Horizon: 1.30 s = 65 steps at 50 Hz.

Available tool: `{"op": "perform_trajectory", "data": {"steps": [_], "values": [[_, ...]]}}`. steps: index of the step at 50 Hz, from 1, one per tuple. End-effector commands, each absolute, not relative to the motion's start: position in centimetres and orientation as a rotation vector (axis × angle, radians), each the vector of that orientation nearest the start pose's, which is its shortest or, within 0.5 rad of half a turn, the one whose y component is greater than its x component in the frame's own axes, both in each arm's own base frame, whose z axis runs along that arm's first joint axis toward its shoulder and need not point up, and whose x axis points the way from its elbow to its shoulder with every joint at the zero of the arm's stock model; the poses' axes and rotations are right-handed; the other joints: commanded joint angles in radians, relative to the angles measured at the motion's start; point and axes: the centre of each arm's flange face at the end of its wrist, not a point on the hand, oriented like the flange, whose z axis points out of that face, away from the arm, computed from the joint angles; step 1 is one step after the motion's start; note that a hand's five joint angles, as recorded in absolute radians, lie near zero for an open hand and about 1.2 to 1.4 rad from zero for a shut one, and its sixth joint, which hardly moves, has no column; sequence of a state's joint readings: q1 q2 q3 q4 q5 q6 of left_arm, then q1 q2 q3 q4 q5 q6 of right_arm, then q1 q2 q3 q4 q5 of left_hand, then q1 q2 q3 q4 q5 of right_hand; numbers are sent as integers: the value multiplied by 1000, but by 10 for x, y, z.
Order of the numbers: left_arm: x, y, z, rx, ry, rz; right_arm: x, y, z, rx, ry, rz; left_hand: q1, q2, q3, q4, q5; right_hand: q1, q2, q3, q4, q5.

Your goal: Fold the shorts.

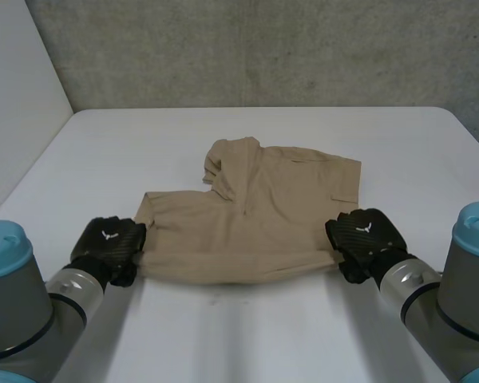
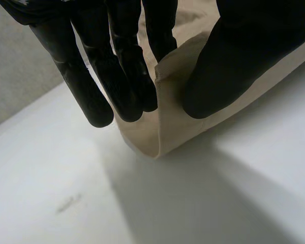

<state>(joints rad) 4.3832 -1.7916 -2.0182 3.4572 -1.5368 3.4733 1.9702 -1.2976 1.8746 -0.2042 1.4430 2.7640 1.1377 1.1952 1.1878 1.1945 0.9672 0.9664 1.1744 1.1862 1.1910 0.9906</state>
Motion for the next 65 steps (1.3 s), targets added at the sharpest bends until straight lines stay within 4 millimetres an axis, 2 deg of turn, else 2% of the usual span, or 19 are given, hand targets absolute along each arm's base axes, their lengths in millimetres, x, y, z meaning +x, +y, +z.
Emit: {"op": "perform_trajectory", "data": {"steps": [1,6,17,29,31,32,33,34,36,40,41,46,48,49,50,51,55,60,65], "values": [[-207,-207,199,803,2353,-1943,245,-207,197,-1215,2204,-1811,259,201,209,202,254,430,222,210,205,231],[-201,-180,208,851,2413,-1856,239,-196,201,-1356,2234,-1752,259,201,209,202,254,430,222,210,205,231],[-203,-144,191,992,2560,-1633,223,-165,188,-1703,2338,-1389,259,201,209,202,254,430,222,210,205,231],[-208,-142,169,1052,2631,-1492,221,-158,174,-1755,2349,-1263,259,201,209,202,254,430,222,210,205,231],[-209,-143,170,1058,2626,-1502,222,-159,174,-1756,2343,-1263,-45,-102,-95,-102,-49,416,208,197,192,218],[-210,-143,171,1060,2624,-1507,222,-159,174,-1755,2343,-1265,-186,-243,-236,-243,-190,192,-16,-27,-32,-6],[-212,-143,174,1072,2611,-1527,223,-161,176,-1750,2336,-1285,-394,-451,-444,-450,-398,-298,-506,-518,-523,-497],[-214,-144,177,1080,2599,-1548,224,-162,177,-1747,2334,-1297,-463,-520,-513,-519,-467,-466,-674,-686,-690,-664],[-218,-146,184,1092,2569,-1597,225,-165,180,-1739,2314,-1333,-554,-611,-604,-611,-558,-549,-758,-769,-774,-748],[-227,-162,208,1086,2468,-1753,234,-179,195,-1677,2231,-1505,-631,-688,-681,-687,-635,-711,-919,-930,-935,-909],[-231,-170,218,1077,2420,-1822,235,-182,198,-1663,2226,-1536,-631,-688,-681,-687,-635,-714,-922,-934,-939,-913],[-246,-201,240,1032,2287,-2017,235,-196,209,-1540,2225,-1642,-625,-682,-675,-682,-629,-740,-948,-960,-965,-939],[-254,-214,238,1027,2261,-2053,235,-201,212,-1495,2232,-1663,-619,-676,-669,-676,-623,-738,-946,-957,-962,-936],[-263,-228,236,1037,2235,-2094,235,-204,213,-1458,2232,-1679,-616,-673,-666,-673,-620,-738,-946,-957,-962,-936],[-263,-228,236,1037,2235,-2094,236,-206,214,-1442,2228,-1688,-616,-673,-666,-673,-620,-738,-946,-957,-962,-936],[-275,-246,234,1059,2208,-2141,236,-208,214,-1425,2232,-1695,-616,-673,-666,-673,-620,-738,-946,-957,-962,-936],[-300,-279,222,1160,2196,-2197,237,-217,206,-1361,2233,-1721,-610,-668,-660,-667,-614,-738,-946,-957,-962,-936],[-323,-308,205,1280,2192,-2236,238,-220,199,-1351,2241,-1722,-607,-665,-657,-664,-611,-735,-943,-954,-959,-933],[-341,-328,189,1409,2150,-2278,237,-221,197,-1325,2241,-1730,-610,-668,-660,-667,-614,-737,-946,-957,-962,-936]]}}
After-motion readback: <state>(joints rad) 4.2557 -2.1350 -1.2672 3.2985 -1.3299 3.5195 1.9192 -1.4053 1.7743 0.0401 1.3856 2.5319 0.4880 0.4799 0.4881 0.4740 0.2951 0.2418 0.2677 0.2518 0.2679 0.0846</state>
